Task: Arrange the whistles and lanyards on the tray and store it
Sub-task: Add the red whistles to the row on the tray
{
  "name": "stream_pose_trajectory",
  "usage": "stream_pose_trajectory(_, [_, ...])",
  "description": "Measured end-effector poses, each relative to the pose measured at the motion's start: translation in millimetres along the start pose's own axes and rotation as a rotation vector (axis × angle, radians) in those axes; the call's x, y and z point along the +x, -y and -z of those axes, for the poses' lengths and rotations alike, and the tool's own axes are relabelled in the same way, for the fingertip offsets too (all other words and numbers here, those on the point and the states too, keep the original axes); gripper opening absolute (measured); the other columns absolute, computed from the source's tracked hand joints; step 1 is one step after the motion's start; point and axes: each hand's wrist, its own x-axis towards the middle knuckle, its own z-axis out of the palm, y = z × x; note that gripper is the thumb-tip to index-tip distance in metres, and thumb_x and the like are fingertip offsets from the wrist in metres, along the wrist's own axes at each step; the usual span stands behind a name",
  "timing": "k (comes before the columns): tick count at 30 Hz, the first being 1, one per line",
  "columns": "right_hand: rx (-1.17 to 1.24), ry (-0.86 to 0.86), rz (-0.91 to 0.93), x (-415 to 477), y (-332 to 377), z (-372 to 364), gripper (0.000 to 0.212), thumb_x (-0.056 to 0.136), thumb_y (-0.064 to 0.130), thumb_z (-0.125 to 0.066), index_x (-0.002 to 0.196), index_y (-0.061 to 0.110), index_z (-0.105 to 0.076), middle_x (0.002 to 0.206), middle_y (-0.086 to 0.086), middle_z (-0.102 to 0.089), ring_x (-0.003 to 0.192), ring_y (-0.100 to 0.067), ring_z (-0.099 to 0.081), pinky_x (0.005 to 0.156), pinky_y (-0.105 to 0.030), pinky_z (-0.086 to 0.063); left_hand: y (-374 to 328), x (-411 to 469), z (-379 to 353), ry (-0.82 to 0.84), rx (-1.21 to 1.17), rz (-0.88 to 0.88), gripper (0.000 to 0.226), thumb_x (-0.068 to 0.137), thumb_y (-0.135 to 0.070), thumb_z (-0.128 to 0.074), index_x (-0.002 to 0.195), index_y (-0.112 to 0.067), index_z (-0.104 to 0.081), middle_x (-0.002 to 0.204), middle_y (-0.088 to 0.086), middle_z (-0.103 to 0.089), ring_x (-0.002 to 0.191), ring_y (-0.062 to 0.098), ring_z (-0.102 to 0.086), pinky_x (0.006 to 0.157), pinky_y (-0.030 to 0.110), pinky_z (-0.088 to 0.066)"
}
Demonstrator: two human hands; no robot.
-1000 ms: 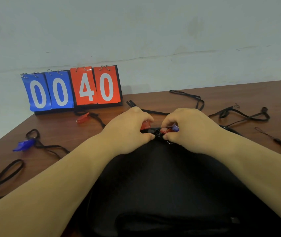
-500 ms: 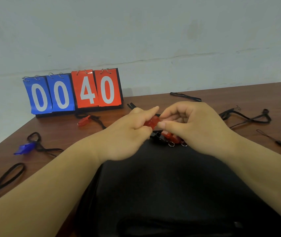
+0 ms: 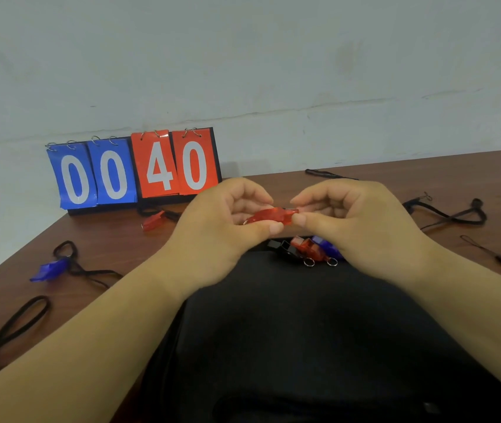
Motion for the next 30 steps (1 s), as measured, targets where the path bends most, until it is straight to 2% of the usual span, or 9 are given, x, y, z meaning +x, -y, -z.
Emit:
stream_pose_trajectory(3, [0.015, -0.02, 0.006, -1.5, 2.0, 1.0, 0.011, 0.088, 0.023, -0.077, 0.093, 0.033, -0.077, 0.084, 0.011, -0.076, 0.074, -0.004, -0.073, 0.071, -0.019, -0.059, -0.8, -0.6, -0.4, -0.035, -0.06, 0.003, 0.025, 0.08, -0.017, -0.085, 0.1, -0.027, -0.073, 0.094, -0.01, -0.078, 0.091, 0.006, -0.074, 0.086, 0.027, -0.061])
stream_pose_trajectory(6, [0.038, -0.016, -0.014, -1.1, 2.3, 1.4, 0.01, 0.088, 0.021, -0.077, 0.092, 0.03, -0.078, 0.085, 0.012, -0.076, 0.075, -0.005, -0.074, 0.073, -0.027, -0.061, 0.3, 0.1, 0.8, -0.026, -0.173, 0.019, 0.03, 0.081, -0.011, -0.083, 0.105, -0.026, -0.075, 0.098, -0.008, -0.08, 0.095, 0.011, -0.076, 0.09, 0.035, -0.061])
stream_pose_trajectory(9, [0.082, -0.017, -0.042, -1.0, 3.4, 1.8, 0.009, 0.087, 0.021, -0.078, 0.091, 0.029, -0.078, 0.086, 0.009, -0.077, 0.076, -0.008, -0.075, 0.074, -0.035, -0.063, 1.1, 0.5, 0.3, -0.03, -0.261, 0.044, 0.035, 0.082, -0.006, -0.082, 0.109, -0.027, -0.074, 0.103, -0.005, -0.08, 0.101, 0.013, -0.075, 0.092, 0.037, -0.06])
stream_pose_trajectory(15, [0.113, -0.008, -0.034, -3.7, 6.4, 3.7, 0.007, 0.082, 0.03, -0.08, 0.09, 0.031, -0.08, 0.083, 0.007, -0.078, 0.076, -0.015, -0.076, 0.073, -0.041, -0.063, 1.7, 0.2, -6.0, -0.061, -0.449, 0.136, 0.029, 0.084, -0.011, -0.078, 0.11, -0.015, -0.067, 0.097, 0.004, -0.081, 0.094, 0.02, -0.077, 0.077, 0.032, -0.057])
stream_pose_trajectory(18, [0.101, 0.02, -0.001, -3.7, 8.4, 4.9, 0.009, 0.082, 0.032, -0.08, 0.091, 0.032, -0.081, 0.083, 0.005, -0.078, 0.077, -0.021, -0.075, 0.073, -0.045, -0.063, 0.9, 1.7, -5.7, -0.043, -0.538, 0.176, 0.026, 0.088, -0.013, -0.074, 0.114, -0.012, -0.068, 0.101, 0.007, -0.08, 0.096, 0.022, -0.077, 0.076, 0.033, -0.055])
stream_pose_trajectory(20, [0.083, 0.043, 0.032, -4.3, 8.7, 6.0, 0.008, 0.084, 0.028, -0.079, 0.09, 0.032, -0.081, 0.083, 0.008, -0.078, 0.076, -0.017, -0.075, 0.074, -0.041, -0.063, 0.5, 2.0, -5.6, -0.024, -0.576, 0.21, 0.025, 0.092, -0.015, -0.07, 0.117, -0.015, -0.069, 0.104, 0.006, -0.08, 0.097, 0.02, -0.077, 0.082, 0.035, -0.057])
stream_pose_trajectory(22, [0.049, 0.052, 0.079, -6.3, 9.2, 6.1, 0.01, 0.084, 0.025, -0.079, 0.09, 0.033, -0.081, 0.083, 0.014, -0.078, 0.078, -0.008, -0.075, 0.077, -0.031, -0.062, -0.3, 1.4, -5.7, 0.008, -0.567, 0.228, 0.025, 0.095, -0.018, -0.067, 0.12, -0.02, -0.071, 0.104, 0.004, -0.08, 0.094, 0.015, -0.076, 0.084, 0.034, -0.057])
stream_pose_trajectory(24, [0.024, 0.048, 0.111, -8.0, 9.7, 5.2, 0.012, 0.083, 0.023, -0.08, 0.089, 0.034, -0.08, 0.083, 0.018, -0.077, 0.079, -0.004, -0.073, 0.076, -0.024, -0.059, -1.6, 0.0, -6.0, 0.046, -0.546, 0.235, 0.026, 0.097, -0.022, -0.065, 0.122, -0.023, -0.072, 0.103, 0.003, -0.08, 0.091, 0.013, -0.075, 0.08, 0.032, -0.055])
stream_pose_trajectory(30, [-0.109, -0.046, 0.203, -8.2, 7.4, 3.8, 0.027, 0.076, 0.024, -0.085, 0.097, 0.037, -0.073, 0.085, 0.018, -0.07, 0.085, -0.005, -0.067, 0.075, -0.011, -0.052, -3.2, -1.6, -7.3, 0.084, -0.493, 0.256, 0.026, 0.095, -0.021, -0.069, 0.121, -0.022, -0.064, 0.104, 0.003, -0.08, 0.091, 0.023, -0.078, 0.068, 0.03, -0.054])
